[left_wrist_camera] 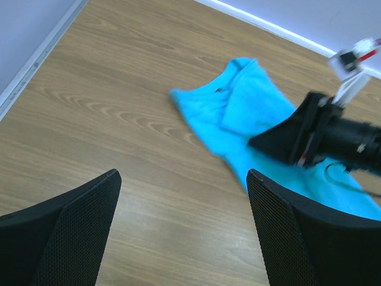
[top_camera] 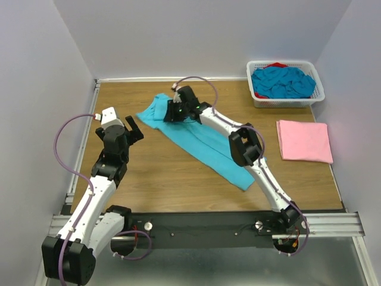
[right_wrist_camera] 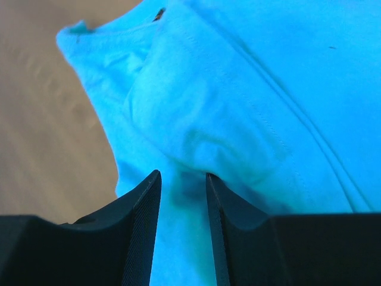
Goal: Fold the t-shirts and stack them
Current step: Fold the tshirt
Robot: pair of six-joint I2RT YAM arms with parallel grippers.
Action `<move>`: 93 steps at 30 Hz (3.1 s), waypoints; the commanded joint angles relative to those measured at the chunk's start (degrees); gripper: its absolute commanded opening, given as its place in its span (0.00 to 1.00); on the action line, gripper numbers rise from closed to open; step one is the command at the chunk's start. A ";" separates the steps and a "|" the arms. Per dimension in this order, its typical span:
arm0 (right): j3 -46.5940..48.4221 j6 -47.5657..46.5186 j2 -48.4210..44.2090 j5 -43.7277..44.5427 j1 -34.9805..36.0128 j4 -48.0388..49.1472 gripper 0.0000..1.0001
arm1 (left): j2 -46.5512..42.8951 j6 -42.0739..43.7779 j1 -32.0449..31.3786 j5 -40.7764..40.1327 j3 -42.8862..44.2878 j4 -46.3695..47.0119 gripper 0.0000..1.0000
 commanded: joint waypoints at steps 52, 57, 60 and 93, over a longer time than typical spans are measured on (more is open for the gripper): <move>-60.57 11.32 -39.45 7.39 11.88 -9.40 0.37 | -2.48 2.76 -3.32 11.96 -0.85 3.13 0.97; -56.58 12.28 -42.30 9.91 14.00 -10.98 0.39 | -1.96 -1.18 -5.96 15.19 0.11 -1.42 0.97; -59.73 12.81 -47.41 14.14 13.82 -14.58 0.42 | -1.08 -3.91 -7.01 18.98 2.57 -8.87 0.97; -88.40 17.38 -68.17 20.22 3.36 -17.40 0.44 | 17.91 -21.67 -35.23 17.67 8.29 -26.49 0.94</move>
